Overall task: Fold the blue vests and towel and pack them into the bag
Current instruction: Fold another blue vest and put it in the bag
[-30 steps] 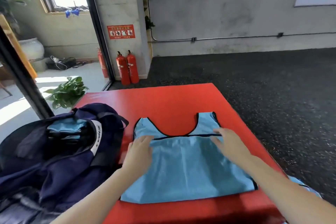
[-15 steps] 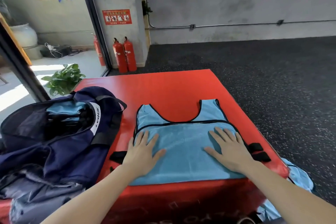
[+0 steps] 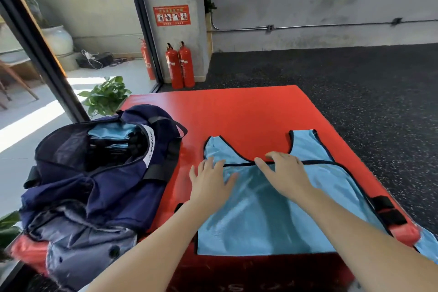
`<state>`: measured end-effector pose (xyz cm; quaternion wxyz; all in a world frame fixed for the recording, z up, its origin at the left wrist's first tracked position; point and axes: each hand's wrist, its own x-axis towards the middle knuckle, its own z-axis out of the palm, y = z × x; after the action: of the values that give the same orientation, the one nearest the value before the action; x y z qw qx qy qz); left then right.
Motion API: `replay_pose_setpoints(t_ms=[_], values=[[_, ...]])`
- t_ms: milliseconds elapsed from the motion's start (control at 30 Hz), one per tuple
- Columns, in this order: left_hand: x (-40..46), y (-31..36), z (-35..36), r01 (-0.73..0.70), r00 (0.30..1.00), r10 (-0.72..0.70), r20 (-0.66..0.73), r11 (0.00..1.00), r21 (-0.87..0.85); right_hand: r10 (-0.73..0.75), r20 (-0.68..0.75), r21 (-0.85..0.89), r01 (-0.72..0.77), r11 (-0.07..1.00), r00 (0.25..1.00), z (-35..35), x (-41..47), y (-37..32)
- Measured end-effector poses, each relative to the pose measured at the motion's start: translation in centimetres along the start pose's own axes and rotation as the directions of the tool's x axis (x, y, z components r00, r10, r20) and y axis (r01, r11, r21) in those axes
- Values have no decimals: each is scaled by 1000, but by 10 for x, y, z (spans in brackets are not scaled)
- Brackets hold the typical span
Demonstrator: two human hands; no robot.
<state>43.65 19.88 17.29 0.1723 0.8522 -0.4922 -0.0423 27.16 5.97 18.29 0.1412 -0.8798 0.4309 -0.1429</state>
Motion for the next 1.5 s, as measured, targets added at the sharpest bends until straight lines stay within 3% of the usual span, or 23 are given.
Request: replay_pose_setpoints(t_ms=[167, 300, 433, 567, 700, 800, 1000, 1067, 1167, 1267, 1333, 1400, 1433, 1500], values=[[39, -31, -3, 38, 995, -42, -96, 998, -45, -110, 70, 79, 105, 991, 991, 26, 43, -42], [75, -48, 0, 91, 988, -114, -101, 973, -213, -178, 104, 135, 164, 977, 978, 44, 73, -60], [109, -51, 6, 124, 973, -188, -131, 913, -388, -135, 173, 227, 94, 969, 976, 56, 109, -77], [130, -46, 4, 217, 951, -302, -71, 812, -542, -87, 261, 298, 5, 954, 961, 62, 133, -90], [140, -44, 2, 246, 935, -353, -45, 733, -635, -90, 321, 514, -94, 853, 943, 63, 139, -90], [143, -41, 0, 258, 897, -438, -59, 628, -734, -74, 277, 684, -143, 715, 958, 57, 140, -87], [134, -35, -12, 176, 817, -576, -13, 272, -946, 47, 108, 865, -117, 488, 993, 42, 134, -73], [132, -35, -15, 157, 808, -588, 29, 168, -973, 56, 75, 881, -92, 464, 996, 36, 129, -69], [130, -32, -18, 116, 820, -571, 37, 103, -988, 52, 45, 883, -64, 464, 998, 32, 124, -67], [127, -30, -16, 104, 837, -548, -1, 161, -982, -14, 89, 846, -69, 528, 996, 35, 126, -65], [125, -35, -11, 174, 847, -526, -74, 406, -897, -60, 134, 742, -60, 668, 989, 40, 125, -62], [123, -41, -3, 278, 883, -448, -138, 738, -615, -85, 143, 614, -21, 789, 986, 42, 120, -58], [123, -43, 0, 309, 897, -416, -146, 829, -466, -101, 137, 571, 5, 821, 985, 42, 118, -54], [121, -41, 3, 323, 918, -374, -134, 898, -299, -128, 130, 493, 48, 869, 983, 41, 114, -44]])
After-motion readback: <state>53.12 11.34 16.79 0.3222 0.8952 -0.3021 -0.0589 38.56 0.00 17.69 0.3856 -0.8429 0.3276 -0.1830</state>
